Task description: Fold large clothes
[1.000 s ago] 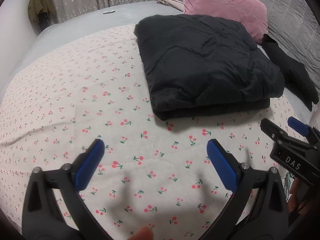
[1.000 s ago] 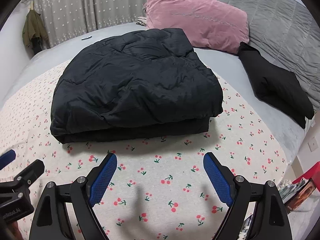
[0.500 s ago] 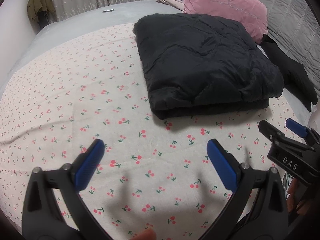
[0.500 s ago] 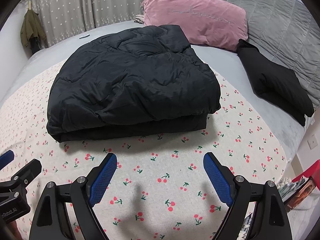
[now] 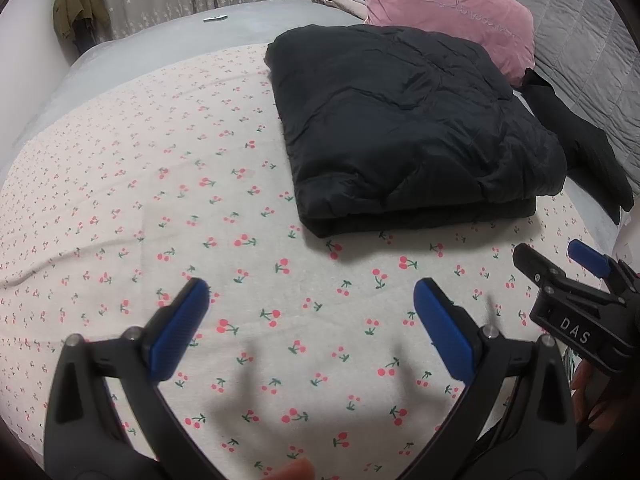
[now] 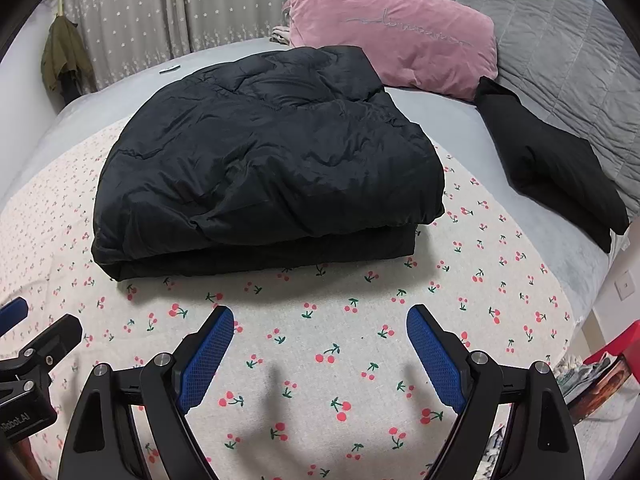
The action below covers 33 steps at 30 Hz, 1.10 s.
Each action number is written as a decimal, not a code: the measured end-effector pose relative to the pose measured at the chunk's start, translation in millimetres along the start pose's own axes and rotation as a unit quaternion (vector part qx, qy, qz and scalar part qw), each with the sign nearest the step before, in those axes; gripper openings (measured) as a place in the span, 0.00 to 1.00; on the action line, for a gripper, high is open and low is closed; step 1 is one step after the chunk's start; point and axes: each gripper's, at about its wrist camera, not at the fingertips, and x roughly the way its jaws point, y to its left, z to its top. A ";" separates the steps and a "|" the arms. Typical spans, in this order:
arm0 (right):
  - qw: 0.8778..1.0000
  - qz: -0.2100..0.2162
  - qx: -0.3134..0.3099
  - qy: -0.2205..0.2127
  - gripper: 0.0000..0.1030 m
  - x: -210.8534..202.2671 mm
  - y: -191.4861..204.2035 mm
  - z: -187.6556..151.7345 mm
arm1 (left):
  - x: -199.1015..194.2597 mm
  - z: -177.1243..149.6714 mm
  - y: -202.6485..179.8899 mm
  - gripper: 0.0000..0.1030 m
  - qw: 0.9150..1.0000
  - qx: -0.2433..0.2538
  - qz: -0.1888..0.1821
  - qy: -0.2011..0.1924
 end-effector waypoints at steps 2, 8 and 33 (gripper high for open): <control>1.000 0.000 -0.001 0.001 0.87 0.7 -0.2 -0.3 | 0.0 0.2 0.4 0.99 1.000 0.001 -0.001 0.001; 1.000 0.000 -0.002 0.002 0.87 1.4 -0.5 -0.4 | -0.1 0.1 -0.7 0.99 1.000 0.002 -0.002 0.001; 1.000 0.001 -0.002 0.004 0.87 2.0 -0.1 -1.6 | -0.1 -0.5 -1.3 0.99 1.000 0.003 -0.005 0.004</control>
